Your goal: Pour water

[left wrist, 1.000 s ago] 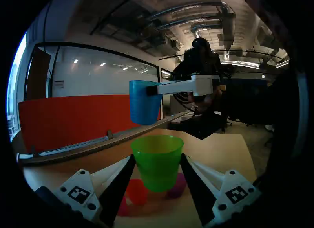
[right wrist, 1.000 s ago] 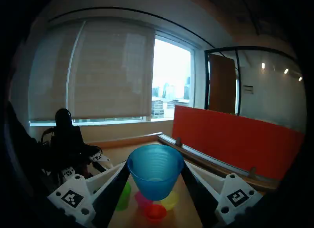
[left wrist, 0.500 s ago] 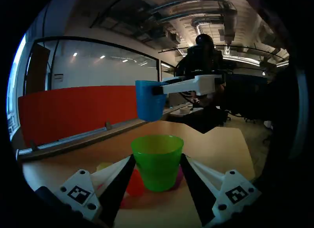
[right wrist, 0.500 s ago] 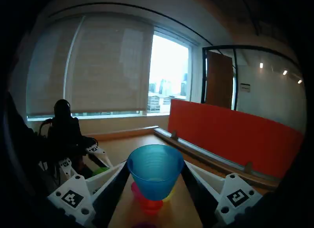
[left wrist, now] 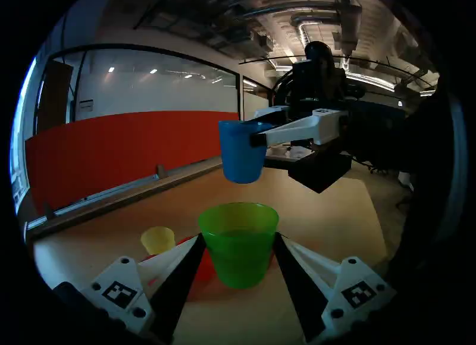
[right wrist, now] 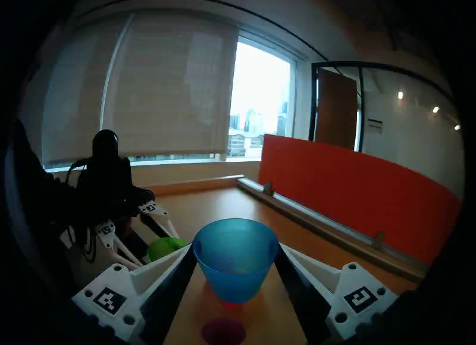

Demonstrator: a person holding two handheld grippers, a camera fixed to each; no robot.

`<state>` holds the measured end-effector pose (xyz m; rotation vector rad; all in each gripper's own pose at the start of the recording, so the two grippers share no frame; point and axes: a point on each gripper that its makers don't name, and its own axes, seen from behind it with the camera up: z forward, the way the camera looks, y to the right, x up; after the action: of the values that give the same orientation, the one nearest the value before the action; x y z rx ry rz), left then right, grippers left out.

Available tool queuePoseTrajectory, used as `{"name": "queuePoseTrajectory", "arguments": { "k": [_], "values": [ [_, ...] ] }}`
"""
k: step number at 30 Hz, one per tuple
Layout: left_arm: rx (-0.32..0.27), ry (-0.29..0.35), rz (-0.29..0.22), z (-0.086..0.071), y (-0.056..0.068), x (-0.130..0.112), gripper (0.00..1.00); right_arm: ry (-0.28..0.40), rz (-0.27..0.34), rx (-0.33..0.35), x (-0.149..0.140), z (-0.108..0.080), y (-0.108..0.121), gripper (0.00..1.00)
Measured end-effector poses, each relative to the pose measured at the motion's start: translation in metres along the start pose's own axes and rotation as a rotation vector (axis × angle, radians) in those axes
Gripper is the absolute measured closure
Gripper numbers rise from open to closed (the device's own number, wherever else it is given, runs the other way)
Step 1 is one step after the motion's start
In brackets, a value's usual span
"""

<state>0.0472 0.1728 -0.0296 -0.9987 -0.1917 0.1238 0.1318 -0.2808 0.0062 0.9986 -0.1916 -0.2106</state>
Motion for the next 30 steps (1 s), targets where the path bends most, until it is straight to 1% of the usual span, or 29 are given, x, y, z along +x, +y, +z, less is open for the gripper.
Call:
{"name": "queuePoseTrajectory", "arguments": {
  "k": [10,18,24,30],
  "values": [
    [-0.015,-0.066,0.002,0.006,0.004,-0.023,0.18,-0.032,0.007,0.033,-0.025,-0.005,-0.015,0.09],
    [-0.026,-0.131,0.020,0.009,0.007,-0.043,0.18,-0.057,0.009,0.067,-0.044,-0.008,-0.028,0.09],
    [-0.039,-0.172,0.022,0.010,0.010,-0.055,0.18,-0.074,0.006,0.115,-0.059,-0.010,-0.045,0.09],
    [-0.055,-0.217,0.033,0.009,0.013,-0.068,0.18,-0.096,0.003,0.136,-0.070,-0.012,-0.052,0.09]
  ]
}}
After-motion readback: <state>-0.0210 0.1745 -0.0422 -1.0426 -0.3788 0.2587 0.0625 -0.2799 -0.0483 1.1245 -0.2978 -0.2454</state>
